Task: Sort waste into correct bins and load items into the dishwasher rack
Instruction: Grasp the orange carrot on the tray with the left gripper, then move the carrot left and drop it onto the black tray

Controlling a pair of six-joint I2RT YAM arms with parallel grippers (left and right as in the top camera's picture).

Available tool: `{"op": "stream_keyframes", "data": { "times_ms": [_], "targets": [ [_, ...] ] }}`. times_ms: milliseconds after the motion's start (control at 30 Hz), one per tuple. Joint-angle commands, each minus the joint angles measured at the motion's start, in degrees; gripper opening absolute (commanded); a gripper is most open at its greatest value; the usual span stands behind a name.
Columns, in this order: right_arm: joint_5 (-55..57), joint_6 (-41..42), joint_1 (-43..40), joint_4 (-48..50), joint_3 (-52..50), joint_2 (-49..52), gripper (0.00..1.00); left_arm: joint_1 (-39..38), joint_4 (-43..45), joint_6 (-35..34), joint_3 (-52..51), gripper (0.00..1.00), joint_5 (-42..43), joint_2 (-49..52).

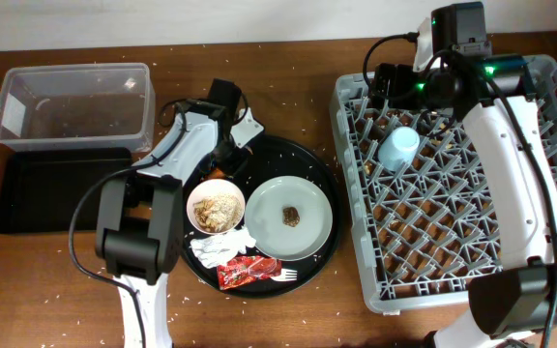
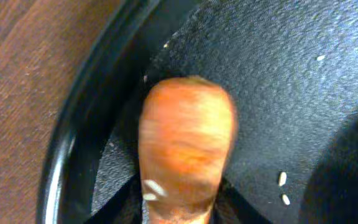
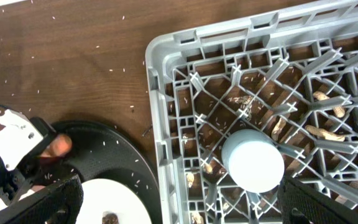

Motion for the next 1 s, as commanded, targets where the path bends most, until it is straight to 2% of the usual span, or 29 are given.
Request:
{"op": "stream_keyframes", "data": {
  "times_ms": [0,33,167,233,333,400,467,533,600,667,800,900,967],
  "targets": [
    [-0.33,-0.55,0.42,0.02,-0.24,0.42,0.99,0.17,-0.39,0.42,-0.70,0.08,0.33,1.86],
    [-0.33,-0.55,0.42,0.02,-0.24,0.42,0.99,0.17,-0.48,0.42,-0.63,0.00,0.33,1.81],
    [-0.33,-0.55,0.42,0.04,-0.24,0.42,0.99,0.15,-7.30,-1.81,6.12,0.00,-0.20,0.22],
    [-0.33,-0.55,0.42,0.02,-0.24,0.42,0.99,0.17,-13.22,-7.10,13.62,0.00,-3.85,-0.92],
    [-0.33,-0.55,0.42,0.48,-0.24,0.42,0.99,0.66,-20.39,-10.99,25.27,0.00,-4.79,-3.45],
    [-0.33,-0.55,0.42,0.87,-0.24,0.42,0.99,1.88,-23.67,-16.55,30.93,0.00,-7.30,-5.62],
    [-0.35,-0.55,0.42,1.11,-0.24,0.42,0.99,7.87,-34.05,-32.00,32.54,0.00,-13.29,-9.29],
    [-0.35,-0.55,0.42,1.53,-0.24,0.42,0.99,12.70,-40.13,-37.86,32.52,0.00,-13.35,-9.64],
    [-0.33,-0.55,0.42,2.21,-0.24,0.42,0.99,19.17,-44.61,-40.35,31.61,0.01,-14.45,-9.64],
    [-0.33,-0.57,0.42,2.86,-0.24,0.42,0.99,25.51,-44.57,-43.01,29.92,0.00,-16.26,-9.64],
    [-0.33,-0.55,0.42,3.08,-0.24,0.42,0.99,36.37,-35.85,-46.71,20.22,0.00,-16.20,-9.64],
    [-0.33,-0.55,0.42,3.04,-0.24,0.42,0.99,43.95,-22.08,-53.79,6.62,0.00,-13.62,-9.64],
    [-0.35,-0.52,0.42,3.04,-0.24,0.42,0.99,45.81,-17.57,-56.72,2.25,0.01,-13.16,-9.64]
  ]
}}
